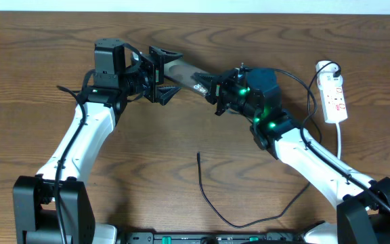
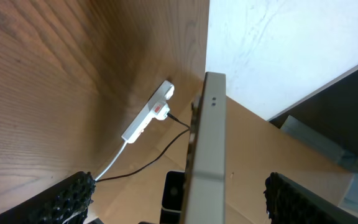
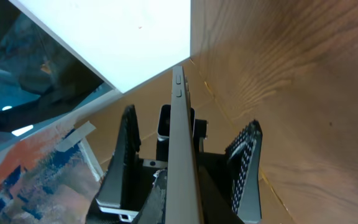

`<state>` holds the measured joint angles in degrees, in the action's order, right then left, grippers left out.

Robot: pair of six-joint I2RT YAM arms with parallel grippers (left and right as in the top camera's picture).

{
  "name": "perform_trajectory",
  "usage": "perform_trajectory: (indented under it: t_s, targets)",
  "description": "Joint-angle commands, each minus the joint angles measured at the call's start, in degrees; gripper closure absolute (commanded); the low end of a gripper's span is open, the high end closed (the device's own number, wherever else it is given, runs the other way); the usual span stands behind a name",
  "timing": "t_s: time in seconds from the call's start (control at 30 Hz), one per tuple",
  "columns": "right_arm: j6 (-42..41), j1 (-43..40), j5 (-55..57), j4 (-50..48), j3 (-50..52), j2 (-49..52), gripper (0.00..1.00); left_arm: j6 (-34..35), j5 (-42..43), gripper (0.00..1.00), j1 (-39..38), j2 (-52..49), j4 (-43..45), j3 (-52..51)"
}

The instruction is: Plug charger to phone and switch on socket

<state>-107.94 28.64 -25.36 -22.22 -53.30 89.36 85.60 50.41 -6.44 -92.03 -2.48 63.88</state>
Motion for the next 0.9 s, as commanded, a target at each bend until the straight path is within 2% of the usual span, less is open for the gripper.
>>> perform_trajectory:
  t_s: [0.0,0.2,0.4,0.53,0.6,0.7,0.87]
  targets:
    - [-2.5,1.3,1.4,-1.0,-1.2,-0.5,0.99,0.6,-1.5,0.12,0.3,0.7,0.3,0.9]
    - [-3.3,3.3,3.7,-0.9,-1.2,-0.5,0.99,0.6,-2.0,0.29,0.3,0.7,0.3,0.9]
    - [-3.5,5.2,5.2,-0.9,-1.2,-0.5,0.99,0.6,-2.3,0.3,0.3,0.7,0.2,0.9]
    - [-3.5,5.9,6.1,-0.9,-1.2,-0.5,0.99,0.6,-2.3,0.36,0.3,0.7,0.3,0.9]
    - [-3.5,6.0,6.1,-0.9,-1.2,-0.5,0.99,0.6,-2.3,0.43,0.3,0.7,0.3,0.9]
    - [-3.5,6.0,6.1,-0.9,-1.2,-0.5,0.99,0.6,-3.3,0.62,0.3,0.7,0.2,0.9]
    - [-3.5,6.0,6.1,-0.7,-1.2,-0.5,0.99,0.6,-3.4,0.87,0.3,0.7,0.2,0.9]
